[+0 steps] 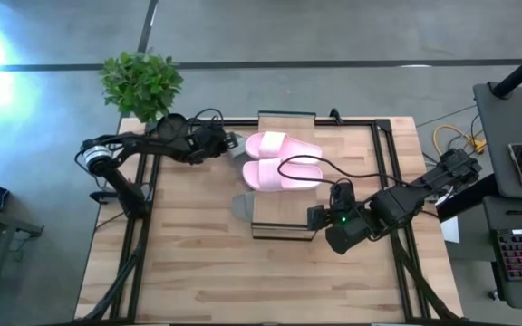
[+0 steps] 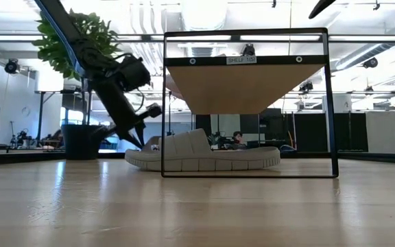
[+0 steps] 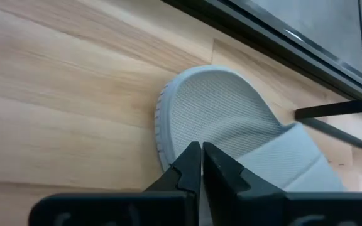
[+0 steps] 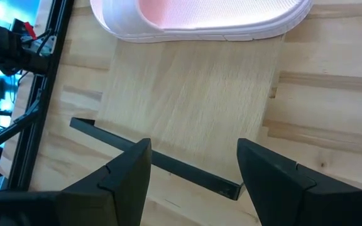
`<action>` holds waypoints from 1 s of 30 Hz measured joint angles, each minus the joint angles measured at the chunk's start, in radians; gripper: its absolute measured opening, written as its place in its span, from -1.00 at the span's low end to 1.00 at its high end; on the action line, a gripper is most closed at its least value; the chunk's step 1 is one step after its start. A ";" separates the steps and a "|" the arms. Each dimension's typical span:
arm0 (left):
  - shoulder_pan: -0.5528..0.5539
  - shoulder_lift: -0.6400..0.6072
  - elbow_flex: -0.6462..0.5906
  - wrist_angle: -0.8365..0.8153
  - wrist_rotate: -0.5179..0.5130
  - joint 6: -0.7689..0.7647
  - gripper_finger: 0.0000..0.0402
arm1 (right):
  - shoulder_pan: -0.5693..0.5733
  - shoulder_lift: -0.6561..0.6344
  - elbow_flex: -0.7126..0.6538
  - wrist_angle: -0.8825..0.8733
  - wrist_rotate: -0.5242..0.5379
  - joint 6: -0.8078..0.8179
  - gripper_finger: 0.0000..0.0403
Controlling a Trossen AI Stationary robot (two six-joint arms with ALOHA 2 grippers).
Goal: Pick and place slides into the shelf
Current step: Move the grey slide under the shelf
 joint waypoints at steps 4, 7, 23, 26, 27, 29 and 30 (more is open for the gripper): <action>0.000 0.018 0.025 -0.006 0.005 0.000 -1.00 | 0.000 0.010 0.000 0.000 -0.001 0.000 0.12; 0.000 0.016 0.037 -0.003 -0.004 0.016 -1.00 | 0.000 0.013 0.000 0.000 -0.008 0.004 0.12; 0.008 0.017 0.046 0.064 -0.062 0.092 -1.00 | -0.002 0.016 0.000 -0.002 -0.008 0.007 0.12; 0.007 0.017 0.046 0.066 -0.060 0.141 -1.00 | -0.002 0.016 0.000 -0.002 -0.008 0.007 0.12; 0.008 0.017 0.046 0.066 -0.059 0.158 -1.00 | -0.002 0.016 0.000 -0.002 -0.008 0.007 0.12; 0.005 0.017 0.046 0.064 -0.056 0.164 -1.00 | -0.003 0.016 0.000 -0.002 -0.008 0.007 0.12; 0.004 0.017 0.046 0.064 -0.053 0.164 -1.00 | -0.003 0.016 0.000 -0.002 -0.008 0.007 0.12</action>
